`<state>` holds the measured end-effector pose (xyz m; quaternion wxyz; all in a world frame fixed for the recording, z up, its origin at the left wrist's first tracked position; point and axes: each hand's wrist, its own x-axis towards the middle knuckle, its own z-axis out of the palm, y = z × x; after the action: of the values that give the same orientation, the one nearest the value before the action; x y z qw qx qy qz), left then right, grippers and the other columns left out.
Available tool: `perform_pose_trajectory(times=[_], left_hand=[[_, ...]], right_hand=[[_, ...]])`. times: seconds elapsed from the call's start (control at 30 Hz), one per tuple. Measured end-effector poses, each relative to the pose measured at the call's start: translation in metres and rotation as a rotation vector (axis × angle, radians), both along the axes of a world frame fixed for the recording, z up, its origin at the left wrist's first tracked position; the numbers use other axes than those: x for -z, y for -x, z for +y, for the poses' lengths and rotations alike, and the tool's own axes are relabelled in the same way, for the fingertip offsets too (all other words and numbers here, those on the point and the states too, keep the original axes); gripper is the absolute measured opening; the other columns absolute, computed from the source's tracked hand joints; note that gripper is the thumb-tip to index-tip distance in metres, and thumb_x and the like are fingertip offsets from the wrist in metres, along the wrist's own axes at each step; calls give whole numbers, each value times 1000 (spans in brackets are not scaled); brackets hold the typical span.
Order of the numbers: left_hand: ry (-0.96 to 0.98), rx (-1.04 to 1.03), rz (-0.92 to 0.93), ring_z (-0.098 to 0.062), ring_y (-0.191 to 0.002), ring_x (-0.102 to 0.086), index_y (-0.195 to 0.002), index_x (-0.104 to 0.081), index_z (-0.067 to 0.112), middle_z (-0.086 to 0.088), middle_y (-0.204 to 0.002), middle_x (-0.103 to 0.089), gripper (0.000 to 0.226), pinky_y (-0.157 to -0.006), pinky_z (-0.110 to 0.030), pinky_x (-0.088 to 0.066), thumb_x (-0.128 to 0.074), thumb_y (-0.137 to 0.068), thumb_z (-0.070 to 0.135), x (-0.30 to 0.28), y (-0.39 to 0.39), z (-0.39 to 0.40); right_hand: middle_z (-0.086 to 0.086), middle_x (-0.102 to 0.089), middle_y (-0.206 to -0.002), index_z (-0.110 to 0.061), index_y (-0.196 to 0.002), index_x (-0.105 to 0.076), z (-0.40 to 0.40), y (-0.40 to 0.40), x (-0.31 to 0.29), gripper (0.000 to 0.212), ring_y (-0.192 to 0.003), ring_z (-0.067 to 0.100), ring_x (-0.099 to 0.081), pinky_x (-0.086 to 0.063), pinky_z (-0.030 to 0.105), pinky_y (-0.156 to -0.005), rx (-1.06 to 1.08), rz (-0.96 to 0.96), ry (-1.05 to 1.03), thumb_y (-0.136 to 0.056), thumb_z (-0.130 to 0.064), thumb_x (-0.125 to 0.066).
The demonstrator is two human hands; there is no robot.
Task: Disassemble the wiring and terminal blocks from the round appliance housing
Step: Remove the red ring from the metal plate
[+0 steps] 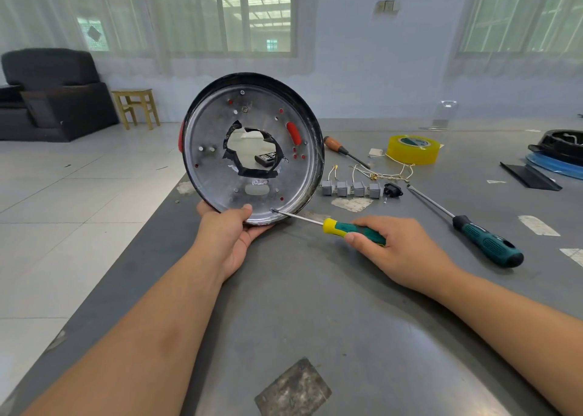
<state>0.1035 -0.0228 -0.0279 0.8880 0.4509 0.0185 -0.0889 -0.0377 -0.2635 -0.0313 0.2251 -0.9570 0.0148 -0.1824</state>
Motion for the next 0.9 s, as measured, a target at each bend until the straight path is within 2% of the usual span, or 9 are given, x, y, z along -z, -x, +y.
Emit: perform_pose_trajectory(times=[0.17,0.33,0.47,0.53,0.63,0.7,0.8,0.87,0.9], left_hand=[[-16,0,-4,-41,-108,-67,-115,-42,22,-14,-128,-56,48,-68,-59,-64,-47,-97,-22,1,1,0],[-53,-10,-47,-40,-111,-68,-115,-42,24,-14,-135,-55,49,-71,-57,-64,-48,-97,-21,3,1,-2],[-100,-34,-108,-35,-107,-70,-115,-40,28,-10,-135,-54,54,-68,-51,-65,-48,-96,-21,5,1,-4],[-122,-35,-132,-31,-104,-71,-110,-41,34,-6,-132,-56,57,-66,-46,-65,-48,-96,-21,5,2,-5],[-156,-27,-158,-26,-106,-70,-108,-41,37,-1,-131,-56,59,-65,-42,-65,-47,-96,-21,6,3,-7],[-188,-17,-183,-27,-113,-66,-113,-39,35,-1,-134,-54,59,-65,-40,-65,-47,-95,-21,6,3,-8],[-205,-19,-190,-28,-115,-65,-117,-36,31,-3,-135,-53,61,-62,-36,-64,-47,-93,-23,6,4,-9],[-190,-30,-178,-29,-112,-66,-114,-37,33,-3,-134,-53,62,-62,-38,-64,-46,-92,-24,6,4,-9],[-185,-36,-175,-28,-111,-66,-112,-38,34,-3,-133,-53,63,-62,-38,-64,-46,-91,-25,5,4,-9]], right_hand=[[-16,-68,-100,-36,-125,-66,2,1,-1,51,-87,-2,-59,-48,17,-69,12,18,-10,-90,-68,-47],[-14,-66,-90,-35,-121,-67,8,2,-6,42,-77,6,-59,-43,20,-59,53,57,-18,-94,-63,-51],[-5,-68,-69,-28,-90,-72,22,2,-9,40,-60,10,-57,-43,29,-53,102,76,-76,-96,-62,-51],[-7,-65,-57,-21,-80,-74,30,0,-15,44,-43,8,-46,-39,23,-44,127,159,-328,-98,-56,-54],[0,-57,-60,-6,-97,-76,38,1,-27,44,-37,10,-30,-23,20,-37,147,378,-1012,-97,-47,-61],[1,-54,-63,0,-106,-73,37,3,-30,46,-37,7,-25,-17,18,-38,144,466,-1178,-97,-44,-61],[2,-55,-65,-3,-104,-74,37,3,-33,44,-39,8,-27,-19,20,-40,144,432,-1061,-99,-44,-60],[-2,-60,-60,-11,-96,-75,40,4,-35,40,-40,10,-35,-28,23,-43,153,335,-788,-100,-47,-57],[-6,-63,-58,-17,-90,-74,42,4,-35,39,-41,10,-41,-34,25,-47,150,286,-589,-100,-50,-55]])
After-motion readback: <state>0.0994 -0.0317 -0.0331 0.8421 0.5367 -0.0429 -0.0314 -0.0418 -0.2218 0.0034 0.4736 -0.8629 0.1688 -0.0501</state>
